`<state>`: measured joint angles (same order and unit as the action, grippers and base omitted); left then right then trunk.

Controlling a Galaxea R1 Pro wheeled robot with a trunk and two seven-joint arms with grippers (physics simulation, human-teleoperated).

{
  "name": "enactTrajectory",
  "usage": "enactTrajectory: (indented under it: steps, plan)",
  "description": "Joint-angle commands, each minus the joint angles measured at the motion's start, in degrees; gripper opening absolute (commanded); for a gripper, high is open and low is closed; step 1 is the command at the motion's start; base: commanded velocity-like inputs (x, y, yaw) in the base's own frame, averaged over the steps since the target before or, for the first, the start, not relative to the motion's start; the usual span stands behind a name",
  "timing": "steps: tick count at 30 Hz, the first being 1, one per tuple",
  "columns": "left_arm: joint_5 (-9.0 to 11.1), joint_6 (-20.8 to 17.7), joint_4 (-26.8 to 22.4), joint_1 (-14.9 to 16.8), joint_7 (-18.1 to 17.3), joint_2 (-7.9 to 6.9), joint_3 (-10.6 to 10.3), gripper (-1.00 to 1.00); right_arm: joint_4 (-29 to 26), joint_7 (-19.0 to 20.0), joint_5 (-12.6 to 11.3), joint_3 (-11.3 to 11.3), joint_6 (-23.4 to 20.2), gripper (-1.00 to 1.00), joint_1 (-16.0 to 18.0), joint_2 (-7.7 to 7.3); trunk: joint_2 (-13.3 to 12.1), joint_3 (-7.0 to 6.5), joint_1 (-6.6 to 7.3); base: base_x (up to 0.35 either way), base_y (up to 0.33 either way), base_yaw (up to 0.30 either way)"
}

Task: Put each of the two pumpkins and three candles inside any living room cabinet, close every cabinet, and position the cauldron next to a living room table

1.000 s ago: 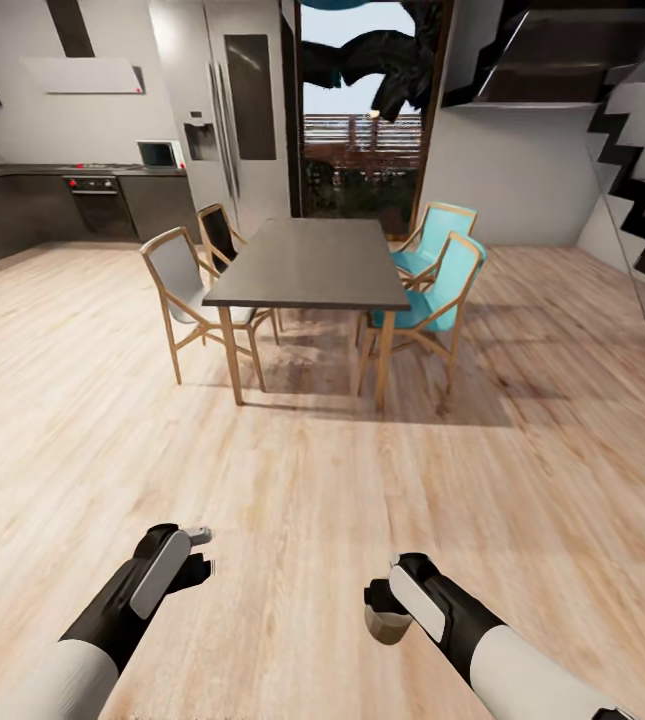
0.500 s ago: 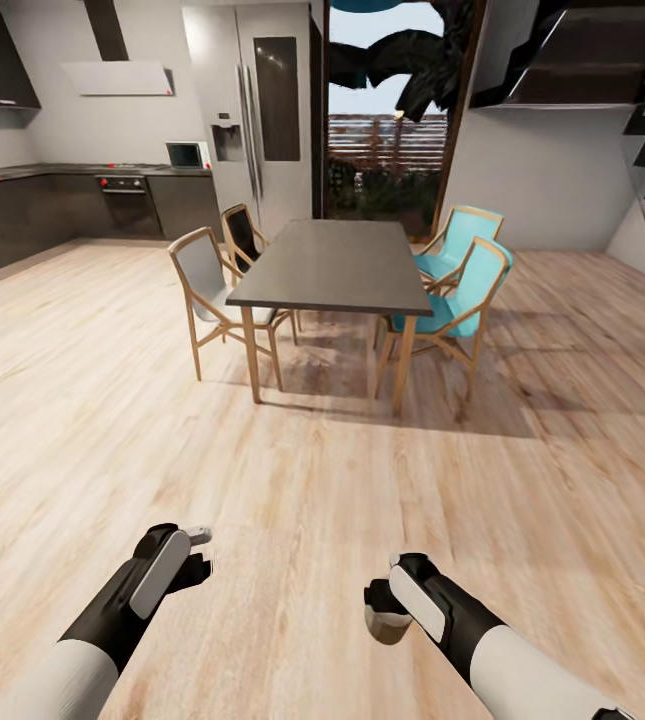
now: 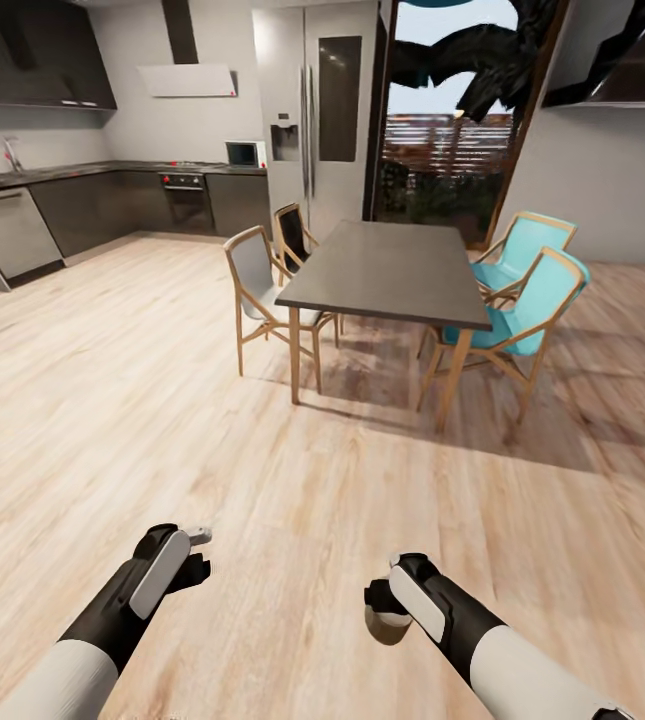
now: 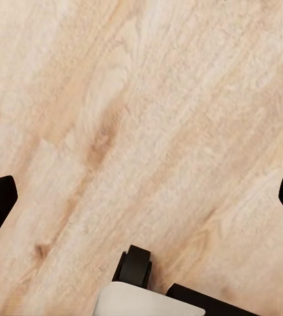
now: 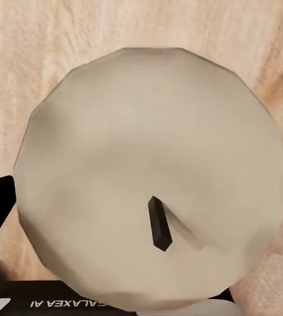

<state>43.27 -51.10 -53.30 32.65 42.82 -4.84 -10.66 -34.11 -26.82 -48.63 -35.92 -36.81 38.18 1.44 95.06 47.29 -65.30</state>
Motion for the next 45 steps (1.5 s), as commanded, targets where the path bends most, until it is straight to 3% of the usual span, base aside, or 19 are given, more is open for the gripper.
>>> enactTrajectory:
  steps: [1,45]
  plan:
    - [0.59,-0.06,-0.05,0.04,0.60,-0.07,-0.24,1.00,-0.08,-0.57,-0.65,-0.29,-0.02,-1.00,0.06,-0.04,0.03,0.05,0.00,0.036,0.000,0.291]
    - [0.59,-0.06,-0.14,0.04,0.60,-0.03,-0.24,1.00,-0.08,-0.57,-0.59,-0.33,-0.02,-1.00,0.06,-0.04,0.03,0.05,0.00,0.001,0.000,0.291]
